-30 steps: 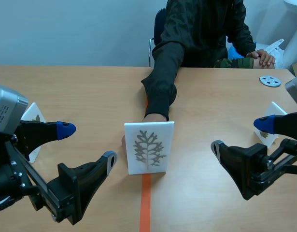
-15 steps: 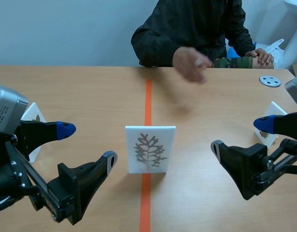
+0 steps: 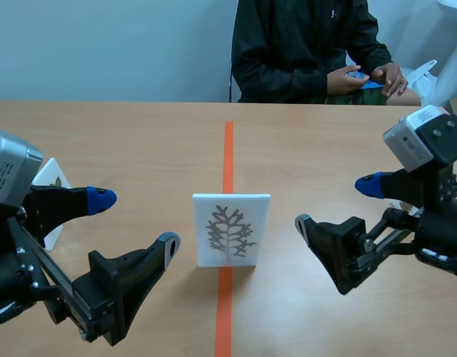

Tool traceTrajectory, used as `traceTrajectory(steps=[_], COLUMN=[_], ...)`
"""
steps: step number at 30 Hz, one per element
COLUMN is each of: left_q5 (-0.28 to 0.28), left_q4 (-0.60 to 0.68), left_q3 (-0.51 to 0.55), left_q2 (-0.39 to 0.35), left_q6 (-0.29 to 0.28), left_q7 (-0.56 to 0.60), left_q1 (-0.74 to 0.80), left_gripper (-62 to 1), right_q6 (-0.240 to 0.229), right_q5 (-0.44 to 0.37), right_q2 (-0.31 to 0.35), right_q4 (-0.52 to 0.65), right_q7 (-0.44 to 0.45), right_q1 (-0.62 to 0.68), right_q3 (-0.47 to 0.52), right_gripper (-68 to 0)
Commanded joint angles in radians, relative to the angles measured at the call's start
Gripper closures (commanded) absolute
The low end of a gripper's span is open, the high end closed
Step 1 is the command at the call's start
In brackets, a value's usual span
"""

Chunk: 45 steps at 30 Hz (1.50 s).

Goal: Sort the leaf by its shape. The table is split by an orange tape line. A compound leaf with several leaflets goes to the left side, a simple leaf with one blade goes to the right side. Return to the home posture when a red brick is placed on the table.

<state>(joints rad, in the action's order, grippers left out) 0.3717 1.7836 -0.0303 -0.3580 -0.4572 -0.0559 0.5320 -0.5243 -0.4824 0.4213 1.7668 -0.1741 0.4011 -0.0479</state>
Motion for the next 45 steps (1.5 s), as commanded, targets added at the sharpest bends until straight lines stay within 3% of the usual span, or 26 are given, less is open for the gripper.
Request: traceTrajectory(steps=[1, 8, 21, 26, 32, 37, 42, 45], left_q5=[0.01, 0.01, 0.01, 0.01, 0.01, 0.01, 0.01, 0.01], left_q4=[0.003, 0.003, 0.003, 0.003, 0.003, 0.003, 0.003, 0.003], left_q3=[0.006, 0.006, 0.006, 0.006, 0.006, 0.006, 0.006, 0.006], left_q2=[-0.005, -0.005, -0.005, -0.005, -0.005, -0.003, -0.003, -0.003], left_q6=[-0.002, -0.002, -0.002, -0.002, -0.002, -0.002, -0.002, -0.002], left_q7=[0.013, 0.013, 0.013, 0.013, 0.013, 0.013, 0.013, 0.013], left_q1=[-0.003, -0.003, -0.003, -0.003, -0.003, -0.003, -0.003, -0.003], left_gripper=[-62.3, -62.3, -62.3, -62.3, -62.3, -62.3, -62.3, -62.3], right_q6=[-0.001, -0.027, -0.022, -0.011, 0.043, 0.06, 0.06, 0.06], right_q5=[-0.01, 0.059, 0.316, 0.391, 0.457, 0.462, 0.462, 0.462], right_q2=[0.005, 0.005, -0.061, -0.101, -0.129, -0.128, -0.128, -0.128], right_q4=[-0.028, -0.192, -0.527, -0.61, -0.668, -0.677, -0.677, -0.677], right_q7=[0.026, 0.117, 0.423, 0.508, 0.551, 0.56, 0.562, 0.563], right_q1=[-0.038, -0.165, -0.379, -0.438, -0.475, -0.48, -0.48, -0.479], right_q3=[-0.015, -0.147, -0.4, -0.462, -0.531, -0.556, -0.556, -0.556], right_gripper=[-67.9, -67.9, -67.9, -67.9, -67.9, -53.2, -47.4, -40.4])
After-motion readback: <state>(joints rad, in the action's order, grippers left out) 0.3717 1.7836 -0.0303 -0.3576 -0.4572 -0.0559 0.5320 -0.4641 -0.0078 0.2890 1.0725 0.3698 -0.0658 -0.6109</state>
